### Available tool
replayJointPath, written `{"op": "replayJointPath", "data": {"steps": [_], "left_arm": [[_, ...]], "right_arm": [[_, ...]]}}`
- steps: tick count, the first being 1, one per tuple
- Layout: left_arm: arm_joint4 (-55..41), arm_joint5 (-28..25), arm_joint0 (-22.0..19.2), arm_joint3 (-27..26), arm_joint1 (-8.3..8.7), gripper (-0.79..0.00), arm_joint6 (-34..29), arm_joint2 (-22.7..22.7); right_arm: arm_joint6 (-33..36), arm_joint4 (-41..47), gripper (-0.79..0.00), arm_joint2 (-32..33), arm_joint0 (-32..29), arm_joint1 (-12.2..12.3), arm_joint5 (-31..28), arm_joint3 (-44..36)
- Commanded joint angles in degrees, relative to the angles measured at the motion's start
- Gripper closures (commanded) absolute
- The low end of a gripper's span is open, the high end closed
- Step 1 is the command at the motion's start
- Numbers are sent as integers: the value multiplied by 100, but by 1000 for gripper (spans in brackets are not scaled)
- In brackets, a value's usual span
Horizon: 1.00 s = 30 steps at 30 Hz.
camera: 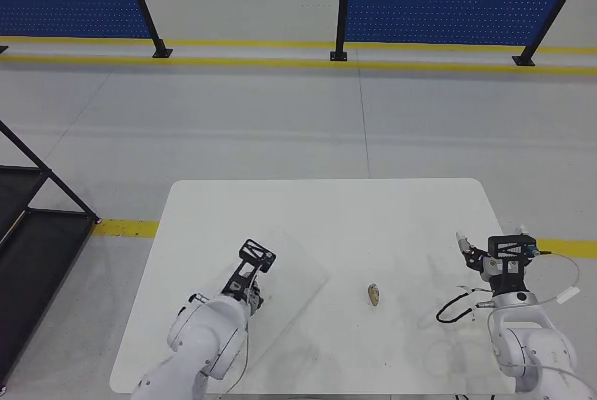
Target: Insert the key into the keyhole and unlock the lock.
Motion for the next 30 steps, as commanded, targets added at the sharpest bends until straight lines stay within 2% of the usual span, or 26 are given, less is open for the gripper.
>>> {"op": "replayJointPath", "data": {"steps": [1, 8, 11, 15, 18, 23, 30], "left_arm": [[741, 63, 12, 12, -1, 0, 28, 177], [2353, 35, -101, 315, -60, 0, -393, 753], [2523, -64, -191, 426, -109, 0, -670, 908], [1452, -255, -315, 289, -191, 0, -992, 827], [246, -316, -452, 182, -235, 0, -1179, 483], [-1195, -338, -682, 404, -262, 0, -1316, -120], [-2440, -336, -653, 318, -250, 0, -941, -727]], "right_arm": [[0, 0, -785, 0, 0, 0, 0, 0], [0, 0, -785, 0, 0, 0, 0, 0], [0, 0, -785, 0, 0, 0, 0, 0], [0, 0, -785, 0, 0, 0, 0, 0], [0, 0, -785, 0, 0, 0, 0, 0], [0, 0, -785, 0, 0, 0, 0, 0], [0, 0, -785, 0, 0, 0, 0, 0]]}}
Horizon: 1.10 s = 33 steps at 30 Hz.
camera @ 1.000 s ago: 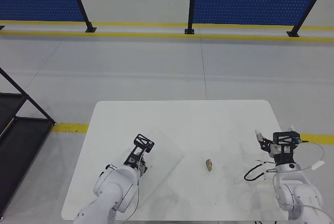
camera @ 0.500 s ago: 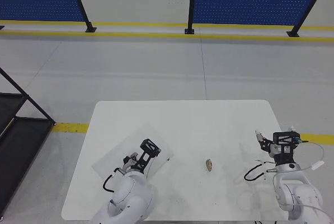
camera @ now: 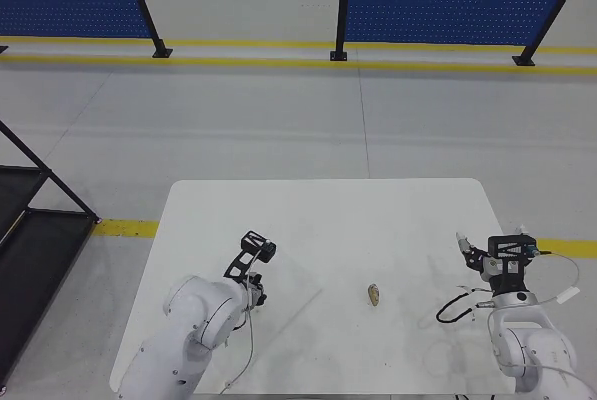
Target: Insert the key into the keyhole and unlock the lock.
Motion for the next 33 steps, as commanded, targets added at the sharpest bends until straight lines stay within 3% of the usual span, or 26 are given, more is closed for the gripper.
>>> {"op": "replayJointPath", "data": {"steps": [1, 5, 7, 12, 16, 20, 28, 33], "left_arm": [[-441, 16, 52, -41, 2, 0, 217, -174], [-1222, -41, 168, 23, 19, 0, 521, -541], [-1653, -364, 256, 77, 38, 0, 801, -697], [-3510, -740, 387, 472, 65, 0, 1099, -1290], [-5156, -1443, 336, 1073, 107, 0, 1207, -1764], [-6619, -2134, 260, 1789, 162, 0, 1143, -2121], [-8761, -2889, -63, 3012, 279, 0, 459, -2405], [-9507, -2839, -191, 3570, 364, 0, 356, -2384]], "right_arm": [[0, 0, -785, 0, 0, 0, 0, 0], [0, 0, -785, 0, 0, 0, 0, 0], [0, 0, -785, 0, 0, 0, 0, 0], [0, 0, -785, 0, 0, 0, 0, 0], [0, 0, -785, 0, 0, 0, 0, 0], [0, 0, -785, 0, 0, 0, 0, 0], [0, 0, -785, 0, 0, 0, 0, 0], [0, 0, -785, 0, 0, 0, 0, 0]]}}
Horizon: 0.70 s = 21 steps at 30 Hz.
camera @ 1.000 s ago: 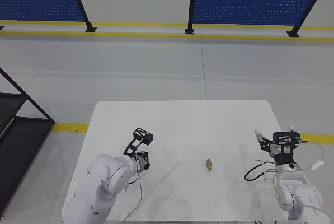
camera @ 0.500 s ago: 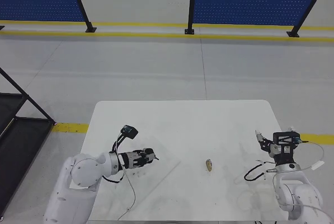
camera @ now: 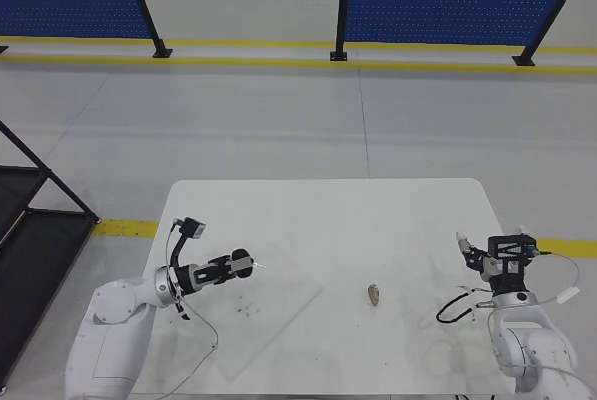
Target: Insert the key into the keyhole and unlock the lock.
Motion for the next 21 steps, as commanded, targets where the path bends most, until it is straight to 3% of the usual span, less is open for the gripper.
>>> {"op": "replayJointPath", "data": {"steps": [1, 9, 21], "left_arm": [[-254, 35, -50, 229, 32, 0, -29, -5], [-1195, -88, -159, 542, 143, 0, 92, 77], [-1195, -88, -159, 542, 143, 0, 92, 77]], "right_arm": [[0, 0, -785, 0, 0, 0, 0, 0], [0, 0, -785, 0, 0, 0, 0, 0], [0, 0, -785, 0, 0, 0, 0, 0]]}}
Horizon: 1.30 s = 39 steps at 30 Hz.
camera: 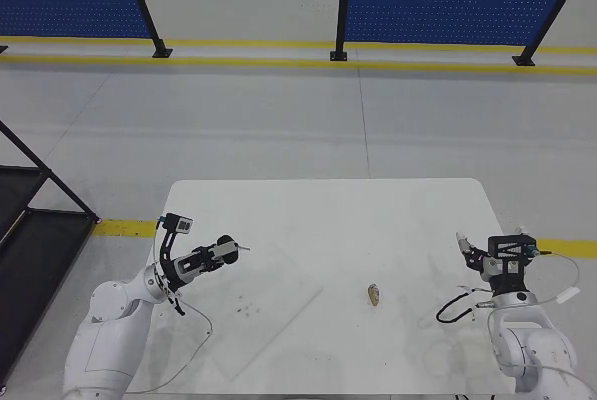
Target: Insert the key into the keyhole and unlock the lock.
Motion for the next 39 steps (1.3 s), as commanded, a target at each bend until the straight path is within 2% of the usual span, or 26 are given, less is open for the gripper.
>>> {"op": "replayJointPath", "data": {"steps": [1, 5, 7, 11, 18, 24, 28, 33, 39], "left_arm": [[0, 0, 0, 0, 0, 0, 0, 0], [0, 0, 0, 0, 0, 0, 0, 0], [0, 0, 0, 0, 0, 0, 0, 0], [0, 0, 0, 0, 0, 0, 0, 0], [0, 0, 0, 0, 0, 0, 0, 0], [0, 0, 0, 0, 0, 0, 0, 0], [0, 0, 0, 0, 0, 0, 0, 0], [0, 0, 0, 0, 0, 0, 0, 0], [0, 0, 0, 0, 0, 0, 0, 0]], "right_arm": [[0, 0, -785, 0, 0, 0, 0, 0], [96, -118, -785, -87, 52, -3, -64, -69], [407, -204, -785, -252, 135, -14, -124, -214], [1371, -258, -785, -533, 440, -44, -51, -537], [3808, 643, -785, -909, 1090, -108, 2, -1003], [5517, 969, -785, -1191, 1619, -118, -85, -1086], [6276, 1188, -785, -1435, 1915, -144, 31, -1002], [7254, 1920, -785, -1692, 2213, -182, 165, -834], [7834, 2282, -785, -1934, 2399, -205, 429, -668]]}}
